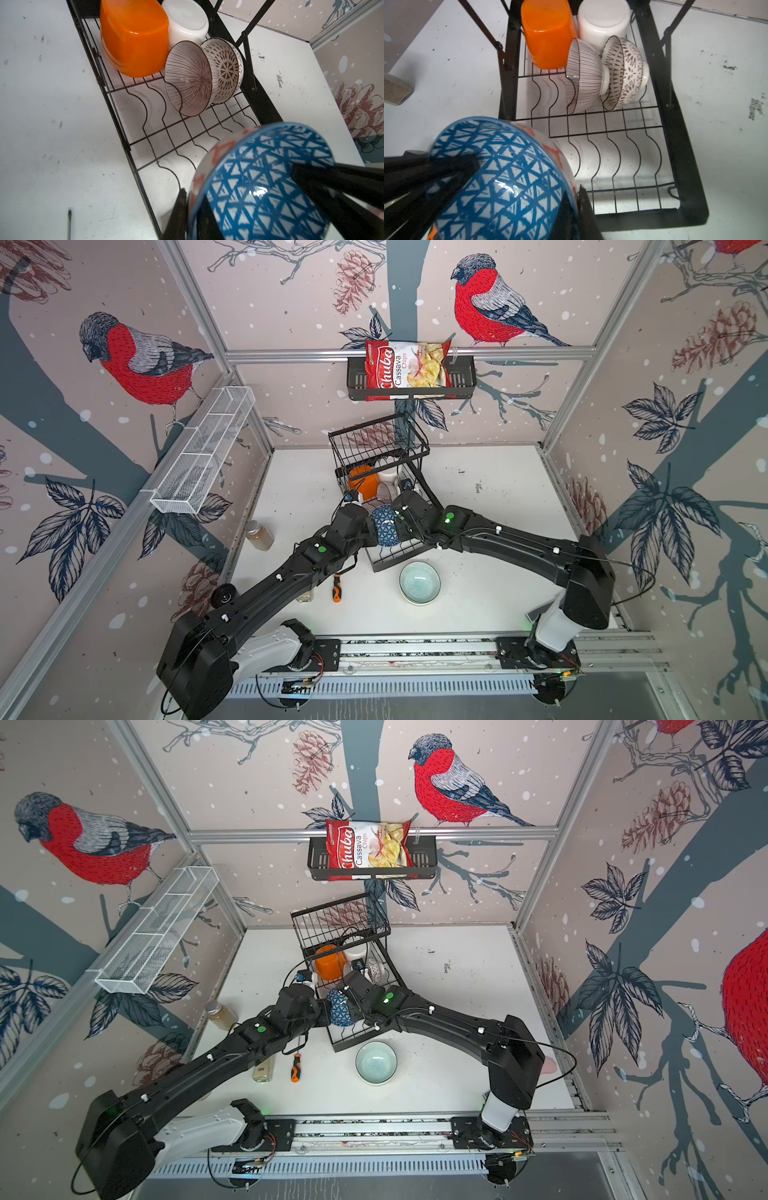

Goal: Load the bowls into the dish rack
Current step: 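Carry the blue-patterned bowl with the right gripper into the rack beside the striped bowl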

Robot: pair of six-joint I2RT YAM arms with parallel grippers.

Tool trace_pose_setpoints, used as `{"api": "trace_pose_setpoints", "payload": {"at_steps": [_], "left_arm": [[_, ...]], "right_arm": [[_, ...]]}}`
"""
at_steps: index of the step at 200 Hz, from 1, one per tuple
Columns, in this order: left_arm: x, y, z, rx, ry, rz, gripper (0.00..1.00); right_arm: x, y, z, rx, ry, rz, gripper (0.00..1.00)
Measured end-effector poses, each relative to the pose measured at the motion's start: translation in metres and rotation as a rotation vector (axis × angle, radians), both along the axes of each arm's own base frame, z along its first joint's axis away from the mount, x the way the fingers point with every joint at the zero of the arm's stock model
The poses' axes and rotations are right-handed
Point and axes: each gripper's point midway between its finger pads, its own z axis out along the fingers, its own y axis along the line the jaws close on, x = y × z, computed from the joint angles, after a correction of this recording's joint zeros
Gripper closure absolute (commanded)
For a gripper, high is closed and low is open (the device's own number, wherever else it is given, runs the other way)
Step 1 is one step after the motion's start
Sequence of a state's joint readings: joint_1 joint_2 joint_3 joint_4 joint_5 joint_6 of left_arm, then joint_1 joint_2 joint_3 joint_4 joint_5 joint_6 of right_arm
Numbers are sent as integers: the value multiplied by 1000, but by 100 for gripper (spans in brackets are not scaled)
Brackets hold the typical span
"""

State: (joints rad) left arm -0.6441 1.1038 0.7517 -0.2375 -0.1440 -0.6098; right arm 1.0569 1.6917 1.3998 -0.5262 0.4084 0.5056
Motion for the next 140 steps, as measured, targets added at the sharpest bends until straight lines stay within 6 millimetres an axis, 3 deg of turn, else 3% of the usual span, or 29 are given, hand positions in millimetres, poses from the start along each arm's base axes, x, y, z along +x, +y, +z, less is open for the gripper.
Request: {"api": "trace_pose_setpoints", "payload": {"at_steps": [55,90,140], "left_arm": [[-2,1,5,-27,-17,8,30],[-3,15,10,-22,-38,52,28],[-7,64,0,-24,-24,188,29]], "right_arm": [[14,-2,-3,-92,-78,-83,100],[22,-2,3,-159,-154,-130,100],[35,7,5,-254,-247,-165,100]]}}
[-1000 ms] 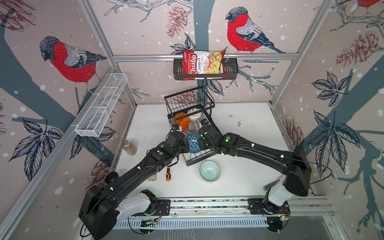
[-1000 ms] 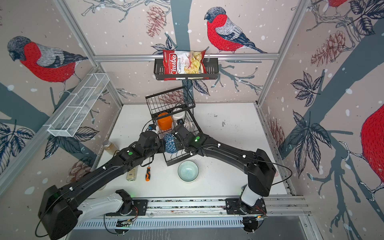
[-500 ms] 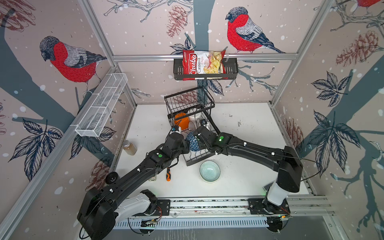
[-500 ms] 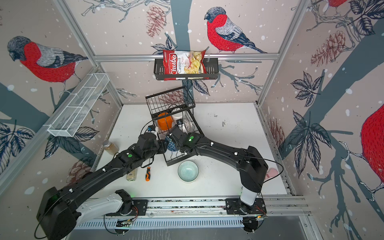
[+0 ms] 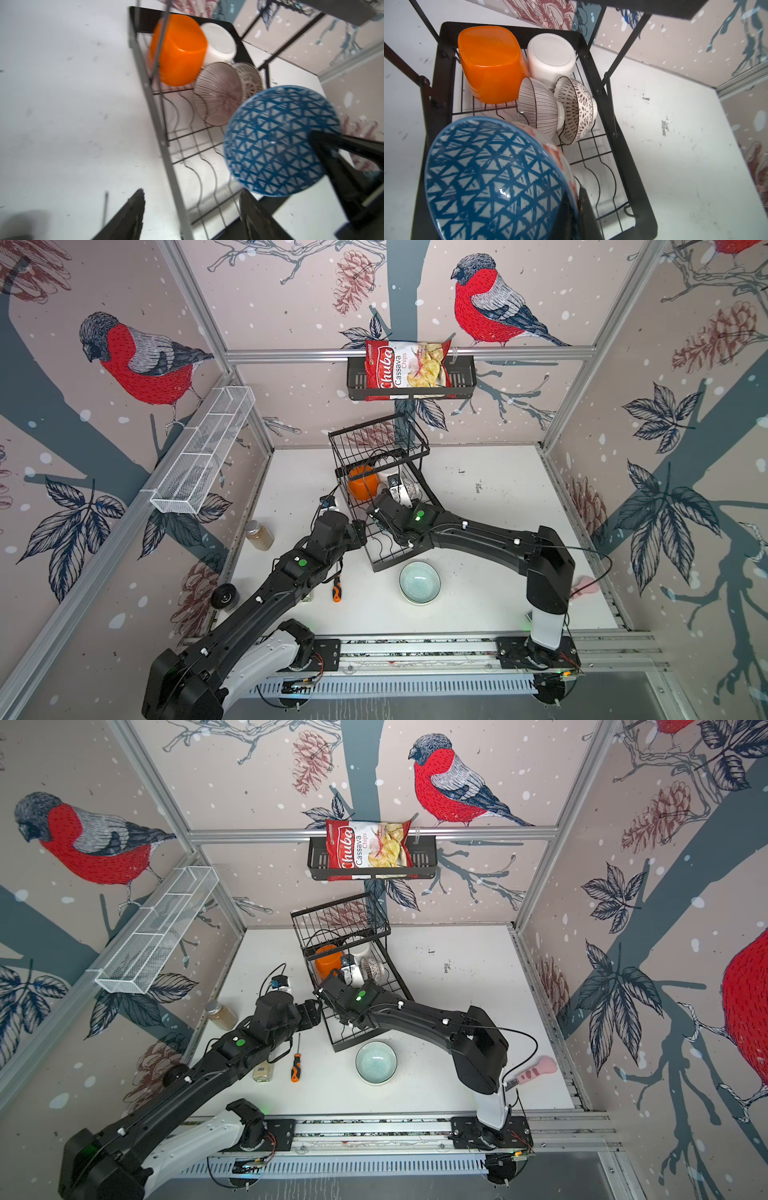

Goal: Load the bowls into the dish rack
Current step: 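Carry the blue-patterned bowl with the right gripper into the rack beside the striped bowl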

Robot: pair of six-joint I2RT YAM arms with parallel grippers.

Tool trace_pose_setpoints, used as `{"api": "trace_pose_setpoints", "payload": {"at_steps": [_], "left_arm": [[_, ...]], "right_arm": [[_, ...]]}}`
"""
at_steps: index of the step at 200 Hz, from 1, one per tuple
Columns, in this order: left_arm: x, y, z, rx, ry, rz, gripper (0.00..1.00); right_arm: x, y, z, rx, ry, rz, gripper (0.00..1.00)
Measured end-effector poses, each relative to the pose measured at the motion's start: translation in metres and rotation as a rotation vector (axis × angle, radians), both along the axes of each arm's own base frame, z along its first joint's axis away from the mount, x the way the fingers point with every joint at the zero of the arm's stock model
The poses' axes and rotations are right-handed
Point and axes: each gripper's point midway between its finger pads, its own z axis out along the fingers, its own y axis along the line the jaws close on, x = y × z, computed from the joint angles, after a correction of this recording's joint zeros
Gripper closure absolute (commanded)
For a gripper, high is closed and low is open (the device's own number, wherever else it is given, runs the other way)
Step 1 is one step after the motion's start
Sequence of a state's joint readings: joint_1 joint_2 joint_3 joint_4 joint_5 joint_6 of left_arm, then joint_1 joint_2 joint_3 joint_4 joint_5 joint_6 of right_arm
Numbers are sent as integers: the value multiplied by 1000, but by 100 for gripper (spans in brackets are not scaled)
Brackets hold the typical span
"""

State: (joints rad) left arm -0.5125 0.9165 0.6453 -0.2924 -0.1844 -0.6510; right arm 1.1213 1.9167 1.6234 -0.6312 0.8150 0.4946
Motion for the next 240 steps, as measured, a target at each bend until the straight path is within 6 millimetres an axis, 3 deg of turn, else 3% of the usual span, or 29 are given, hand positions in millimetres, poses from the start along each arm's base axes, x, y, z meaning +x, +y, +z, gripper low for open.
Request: {"api": "trace_pose_setpoints", "payload": {"at_steps": [34,107,240], "left_arm": [[-2,24,-15,-1,52,62,29],[6,51,-39,-35,121,126,30],[7,60,-49,-71,139,135,31]], "right_arm": [[4,10,-4,-72,-41,-2,100],[15,27,-11,-188,-109,14,100],[29,60,-14,-344,-249,-2,100]]}}
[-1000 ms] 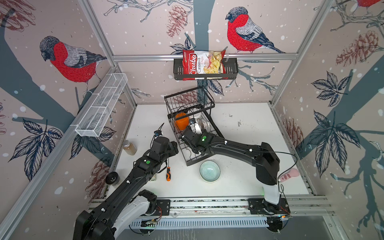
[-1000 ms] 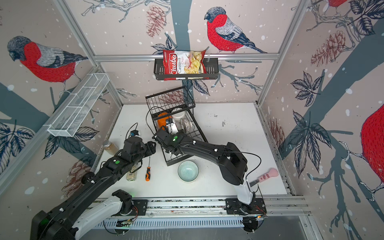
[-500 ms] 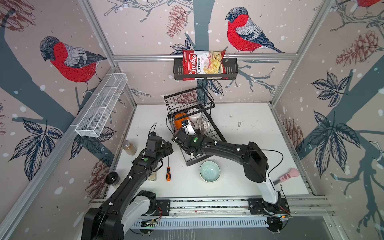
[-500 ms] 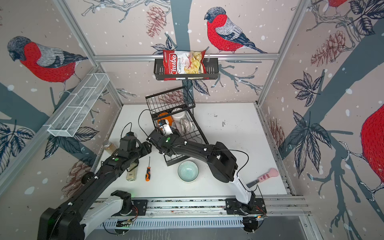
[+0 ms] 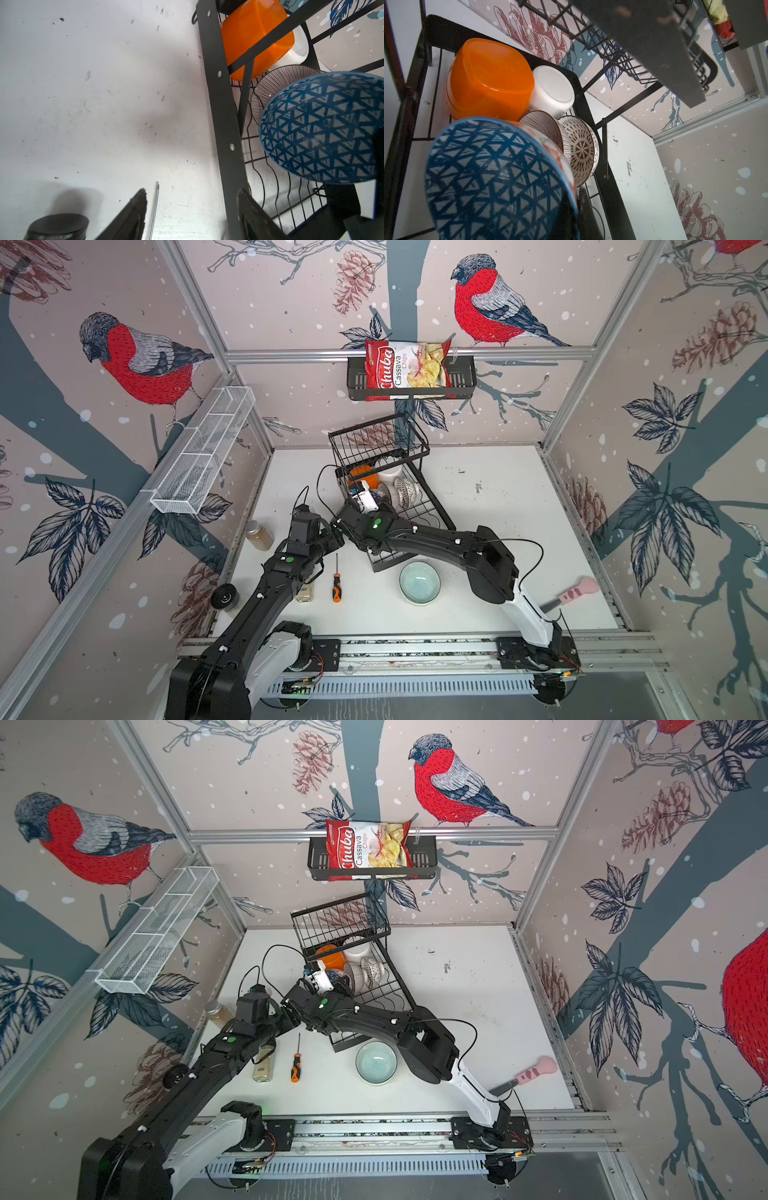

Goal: Load the bowls into the dish rack
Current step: 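Carry the blue-patterned bowl with the right gripper into the rack beside the striped bowl, then lower the blue-patterned bowl into the rack slot with the right gripper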

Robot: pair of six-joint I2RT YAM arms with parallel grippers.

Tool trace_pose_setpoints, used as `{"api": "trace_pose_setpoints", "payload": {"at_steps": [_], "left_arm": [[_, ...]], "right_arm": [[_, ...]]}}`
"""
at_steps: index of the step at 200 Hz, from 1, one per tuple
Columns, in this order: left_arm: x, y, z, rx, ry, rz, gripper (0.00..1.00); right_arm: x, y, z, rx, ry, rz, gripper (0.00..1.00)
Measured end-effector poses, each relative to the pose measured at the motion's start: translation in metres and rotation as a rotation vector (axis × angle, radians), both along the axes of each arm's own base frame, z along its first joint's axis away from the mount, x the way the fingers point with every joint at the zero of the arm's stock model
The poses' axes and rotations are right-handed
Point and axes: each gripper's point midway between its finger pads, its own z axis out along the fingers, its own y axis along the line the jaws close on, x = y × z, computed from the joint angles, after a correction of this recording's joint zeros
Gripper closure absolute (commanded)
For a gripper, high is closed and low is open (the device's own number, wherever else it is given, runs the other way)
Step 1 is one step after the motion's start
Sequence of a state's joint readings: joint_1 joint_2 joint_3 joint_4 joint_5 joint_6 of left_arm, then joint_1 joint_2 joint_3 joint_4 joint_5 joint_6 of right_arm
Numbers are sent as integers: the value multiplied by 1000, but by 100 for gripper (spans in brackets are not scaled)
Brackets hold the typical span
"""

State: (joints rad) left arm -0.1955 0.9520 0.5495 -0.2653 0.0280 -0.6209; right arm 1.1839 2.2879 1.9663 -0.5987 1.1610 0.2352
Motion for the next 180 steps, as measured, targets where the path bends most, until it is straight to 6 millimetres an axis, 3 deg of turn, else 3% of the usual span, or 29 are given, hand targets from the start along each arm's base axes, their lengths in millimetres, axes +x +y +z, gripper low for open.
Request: {"api": "trace_pose_setpoints", "payload": {"at_steps": [76,180], "left_arm": [[1,6,10,-10,-36,22,31],[1,13,5,-15,-32,49,31]], "right_arm": [[6,8,-12,-52,-45,-16,100],[19,8,-26,-119,-88,-46,100]]}}
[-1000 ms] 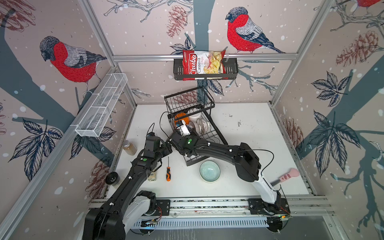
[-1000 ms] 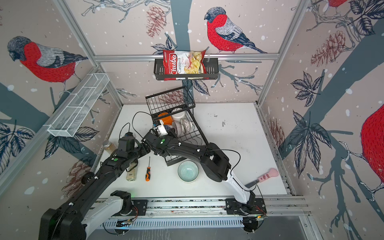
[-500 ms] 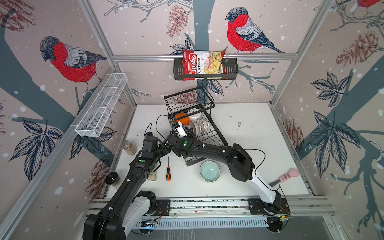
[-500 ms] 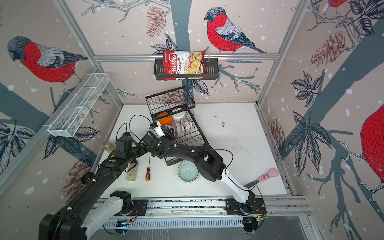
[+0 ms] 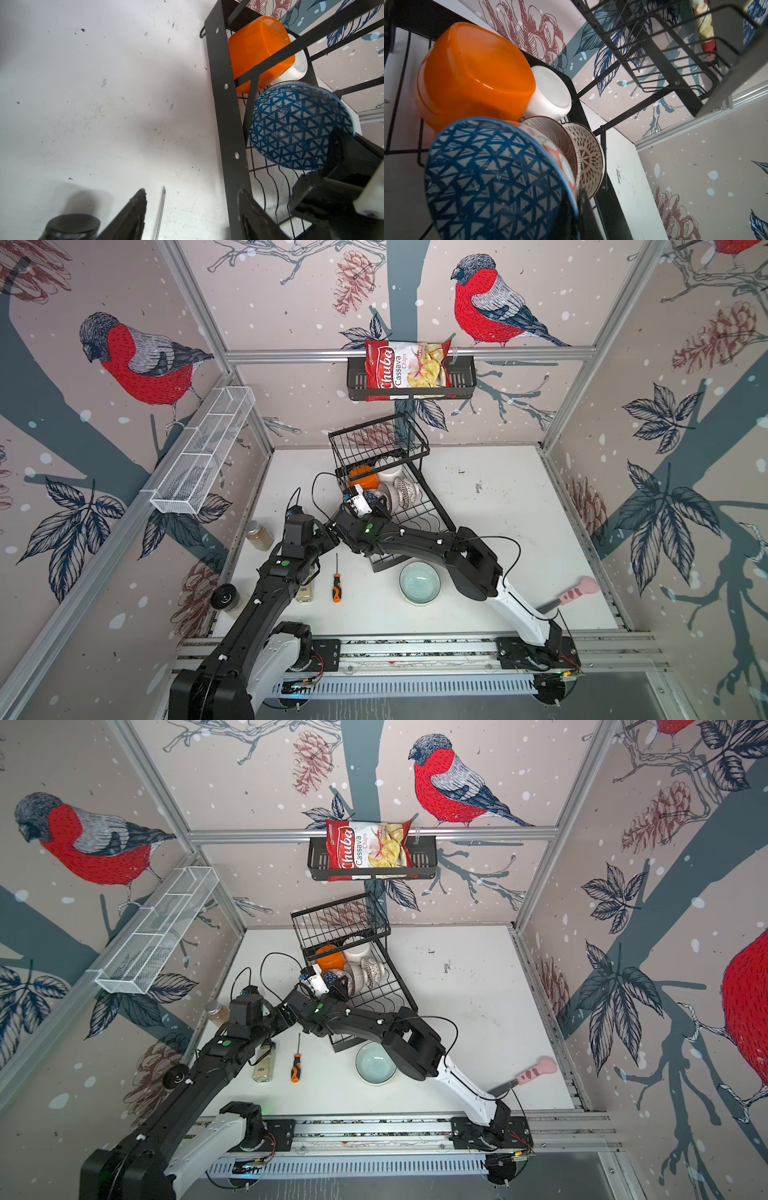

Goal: Load the bowls into the dish rack
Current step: 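Lower the blue-patterned bowl into the rack slot with the right gripper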

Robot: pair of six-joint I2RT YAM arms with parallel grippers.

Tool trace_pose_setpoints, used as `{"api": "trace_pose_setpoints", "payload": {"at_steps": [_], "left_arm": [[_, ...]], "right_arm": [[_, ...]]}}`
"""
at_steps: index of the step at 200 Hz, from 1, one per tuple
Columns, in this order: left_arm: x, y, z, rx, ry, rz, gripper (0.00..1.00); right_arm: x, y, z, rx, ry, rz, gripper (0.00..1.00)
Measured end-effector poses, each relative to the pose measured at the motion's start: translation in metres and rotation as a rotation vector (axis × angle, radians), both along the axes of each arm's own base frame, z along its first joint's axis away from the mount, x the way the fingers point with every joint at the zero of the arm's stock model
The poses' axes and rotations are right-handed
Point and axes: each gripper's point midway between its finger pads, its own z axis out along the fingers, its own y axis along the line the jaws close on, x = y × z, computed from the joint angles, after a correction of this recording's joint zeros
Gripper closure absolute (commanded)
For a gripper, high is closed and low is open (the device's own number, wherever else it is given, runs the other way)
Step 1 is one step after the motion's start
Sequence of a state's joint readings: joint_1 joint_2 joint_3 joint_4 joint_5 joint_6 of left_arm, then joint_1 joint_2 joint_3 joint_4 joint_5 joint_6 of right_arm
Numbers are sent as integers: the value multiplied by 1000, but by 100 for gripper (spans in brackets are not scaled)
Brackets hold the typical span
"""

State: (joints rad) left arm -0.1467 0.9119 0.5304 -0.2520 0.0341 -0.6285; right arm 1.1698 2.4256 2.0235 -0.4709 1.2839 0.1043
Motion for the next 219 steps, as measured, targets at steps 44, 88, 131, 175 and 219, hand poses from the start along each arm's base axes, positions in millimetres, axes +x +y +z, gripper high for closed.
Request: {"api": "trace_pose_setpoints", "payload": {"at_steps": [44,88,131,175,219], "left_arm": [[-1,-1,0,-10,0,-7,31],[-1,1,1,-8,-2,4,31],[-2,2,-2,-5,7,9,31],[-4,5,-5,3,22,16,31],[-4,5,-5,2,21,15,32]], "right_arm": [[5,1,-4,-14,-17,-12,100],[8,8,-6,-2,-30,-10,100],[10,10,-9,-11,-45,-16,100],[13,10,-12,-22,-62,-28,100],[13,11,-13,-19,-59,-28,100]]}}
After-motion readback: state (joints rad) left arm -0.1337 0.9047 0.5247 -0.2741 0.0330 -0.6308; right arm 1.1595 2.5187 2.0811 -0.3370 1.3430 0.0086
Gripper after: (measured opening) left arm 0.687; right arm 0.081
